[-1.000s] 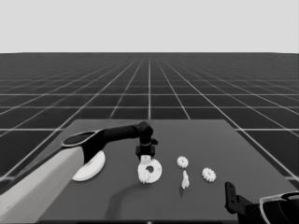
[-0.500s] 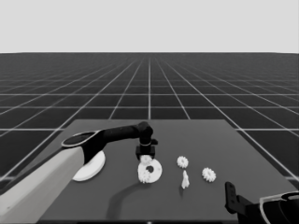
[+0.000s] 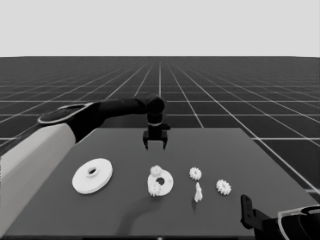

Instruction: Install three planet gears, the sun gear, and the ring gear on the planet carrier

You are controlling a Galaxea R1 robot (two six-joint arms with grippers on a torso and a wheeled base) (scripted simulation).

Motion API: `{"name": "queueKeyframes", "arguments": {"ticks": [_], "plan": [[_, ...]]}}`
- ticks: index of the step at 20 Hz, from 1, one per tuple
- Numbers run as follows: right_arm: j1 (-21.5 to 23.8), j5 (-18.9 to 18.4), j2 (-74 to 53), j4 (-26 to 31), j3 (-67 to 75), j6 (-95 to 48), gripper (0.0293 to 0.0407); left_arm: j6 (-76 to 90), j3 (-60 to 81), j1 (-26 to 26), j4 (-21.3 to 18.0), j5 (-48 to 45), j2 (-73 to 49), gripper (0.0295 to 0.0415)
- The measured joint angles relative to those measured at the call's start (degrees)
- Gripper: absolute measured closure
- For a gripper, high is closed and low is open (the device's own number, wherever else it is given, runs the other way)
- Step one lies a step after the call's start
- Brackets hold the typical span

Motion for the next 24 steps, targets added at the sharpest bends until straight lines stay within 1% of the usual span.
{"name": "queueKeyframes", "arguments": {"ticks": [1, 2, 3, 4, 5, 6, 8, 11, 12, 13, 14, 15, 17, 21, 22, 23, 24], "plan": [[0.0, 0.0, 0.0, 0.0, 0.0, 0.0, 0.0315, 0.0, -0.1, -0.1, -0.1, 0.0, 0.0, 0.0326], [0.0, 0.0, 0.0, 0.0, 0.0, 0.0, 0.0315, 27.6, 26.4, -2.3, 8.0, -20.7, -15.1, 0.0301], [0.0, 0.0, 0.0, 0.0, 0.0, 0.0, 0.0315, 52.9, 49.1, -4.3, 12.9, -33.6, -37.9, 0.0296], [0.0, 0.0, 0.0, 0.0, 0.0, 0.0, 0.0315, 68.1, 62.2, -5.5, 15.7, -41.1, -53.8, 0.0310], [0.0, 0.0, 0.0, 0.0, 0.0, 0.0, 0.0315, 77.1, 70.0, -6.2, 17.4, -45.5, -62.8, 0.0319], [0.0, 0.0, 0.0, 0.0, 0.0, 0.0, 0.0315, 82.4, 74.7, -6.6, 18.4, -48.1, -67.9, 0.0323], [0.0, 0.0, 0.0, 0.0, 0.0, 0.0, 0.0315, 87.3, 79.0, -7.0, 19.4, -50.5, -72.6, 0.0325], [0.0, 0.0, 0.0, 0.0, 0.0, 0.0, 0.0315, 89.4, 80.8, -7.3, 19.8, -51.6, -74.5, 0.0326], [21.4, -19.1, 16.2, 25.7, -9.6, 27.4, 0.0303, 89.6, 81.0, -7.3, 19.8, -51.7, -74.6, 0.0326], [31.7, -20.4, 29.8, 36.2, -26.7, 39.8, 0.0307, 89.7, 81.1, -7.3, 19.8, -51.7, -74.8, 0.0326], [33.0, -21.3, 36.8, 38.8, -40.1, 43.0, 0.0311, 89.8, 81.2, -7.3, 19.8, -51.8, -74.8, 0.0326], [33.1, -22.0, 41.1, 40.0, -49.1, 44.0, 0.0313, 89.9, 81.2, -7.3, 19.8, -51.8, -74.9, 0.0326], [33.0, -22.8, 45.5, 40.9, -58.8, 44.3, 0.0315, 89.9, 81.2, -7.3, 19.8, -51.8, -74.9, 0.0326], [32.9, -23.2, 47.9, 41.2, -64.1, 44.0, 0.0315, 89.9, 81.3, -7.3, 19.9, -51.8, -74.9, 0.0326], [25.5, -18.9, 47.9, 32.9, -64.0, 44.1, 0.0315, 89.9, 81.3, -7.3, 19.9, -51.8, -74.9, 0.0326], [18.6, -16.2, 48.7, 28.1, -66.3, 43.2, 0.0315, 89.9, 81.3, -7.3, 19.9, -51.8, -74.9, 0.0326], [15.0, -14.4, 49.9, 25.5, -69.2, 41.9, 0.0315, 89.9, 81.3, -7.3, 19.9, -51.8, -74.9, 0.0326]]}}
